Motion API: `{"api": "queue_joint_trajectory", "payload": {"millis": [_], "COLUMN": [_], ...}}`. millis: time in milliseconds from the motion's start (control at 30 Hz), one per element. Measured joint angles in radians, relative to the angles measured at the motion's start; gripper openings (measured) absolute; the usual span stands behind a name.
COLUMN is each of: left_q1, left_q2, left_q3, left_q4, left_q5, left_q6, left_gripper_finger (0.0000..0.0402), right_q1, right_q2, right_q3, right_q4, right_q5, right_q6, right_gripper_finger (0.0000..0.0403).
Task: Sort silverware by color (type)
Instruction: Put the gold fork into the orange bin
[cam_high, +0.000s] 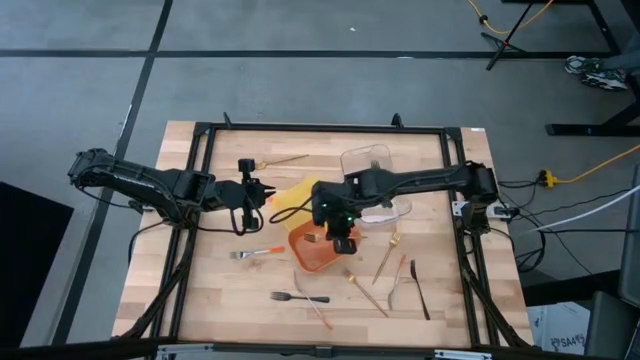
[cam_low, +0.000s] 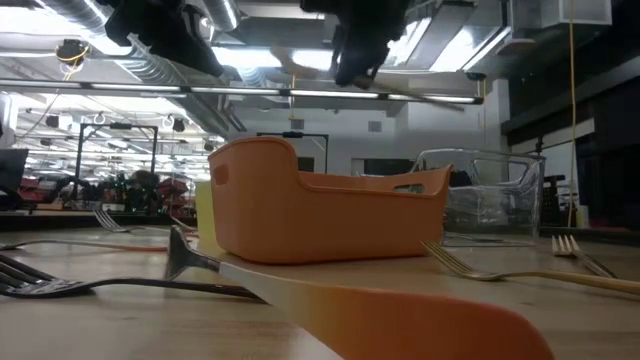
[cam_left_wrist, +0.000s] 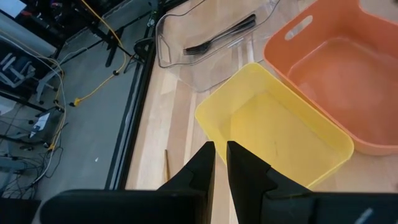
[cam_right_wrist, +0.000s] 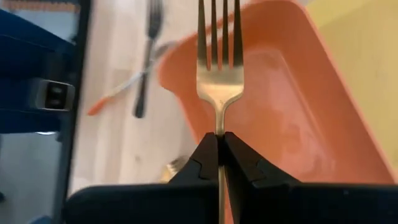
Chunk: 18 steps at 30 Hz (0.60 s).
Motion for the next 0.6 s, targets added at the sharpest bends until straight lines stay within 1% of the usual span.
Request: {"api": "queue_joint_trajectory", "payload": {"millis": [133,233,600], "left_q1": [0.000,0.000,0.000], "left_q2": [0.000,0.000,0.000], "left_q3": [0.000,0.000,0.000], "left_q4": [0.000,0.000,0.000], "left_q5": [0.000,0.000,0.000], "left_q6": [0.000,0.000,0.000], "left_gripper_finger": [0.0036,0.0036,0.0036], "right_q1": [0.002,0.002,0.002], "right_q2": [0.039,0.065,0.144], "right_q3": [0.000,0.000,0.000], "right_q4": [0.000,0.004,0.029], "right_q5": [0.065,0.084,0.094], "right_q6": [-0.005,-0.004,-0.004], "right_gripper_finger": [0.0000,0.0000,0.0000]}}
